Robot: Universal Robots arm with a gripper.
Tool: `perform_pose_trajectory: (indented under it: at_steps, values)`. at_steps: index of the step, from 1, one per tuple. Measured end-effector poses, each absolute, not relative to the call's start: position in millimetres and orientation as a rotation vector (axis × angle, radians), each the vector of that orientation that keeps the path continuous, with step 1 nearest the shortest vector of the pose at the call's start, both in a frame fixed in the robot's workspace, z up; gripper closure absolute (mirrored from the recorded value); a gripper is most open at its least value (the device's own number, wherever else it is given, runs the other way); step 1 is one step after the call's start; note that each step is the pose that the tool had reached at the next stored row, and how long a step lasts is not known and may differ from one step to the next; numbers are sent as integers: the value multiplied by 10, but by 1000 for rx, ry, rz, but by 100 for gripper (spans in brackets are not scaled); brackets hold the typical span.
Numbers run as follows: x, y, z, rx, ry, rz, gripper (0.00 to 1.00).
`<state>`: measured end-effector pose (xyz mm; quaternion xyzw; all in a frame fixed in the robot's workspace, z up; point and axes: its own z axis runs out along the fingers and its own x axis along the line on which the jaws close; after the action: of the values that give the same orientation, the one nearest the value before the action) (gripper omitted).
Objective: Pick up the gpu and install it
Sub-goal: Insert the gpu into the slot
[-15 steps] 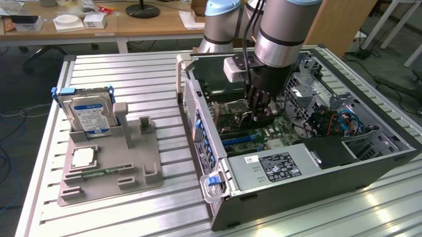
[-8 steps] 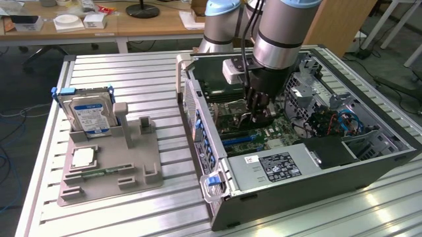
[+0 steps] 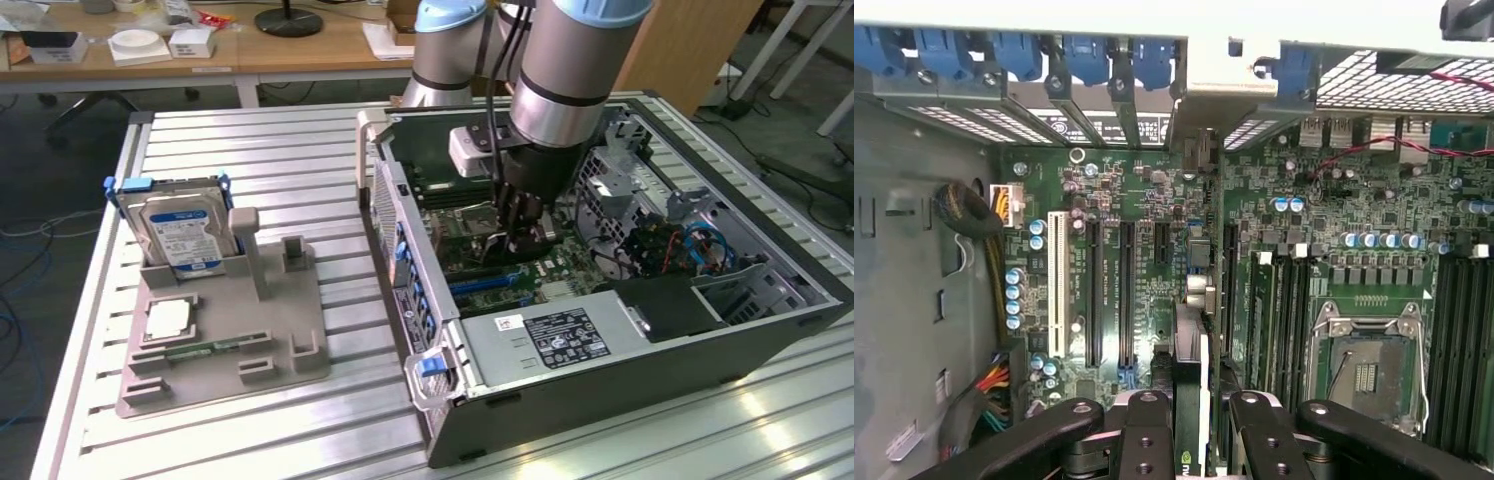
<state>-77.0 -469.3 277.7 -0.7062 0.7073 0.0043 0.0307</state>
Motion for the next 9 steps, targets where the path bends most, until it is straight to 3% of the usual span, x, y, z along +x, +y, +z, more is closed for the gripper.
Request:
perform_pose_trajectory:
  at_steps: [9]
  values:
    - [-779,-4693,2729,-2176,2180,13,73]
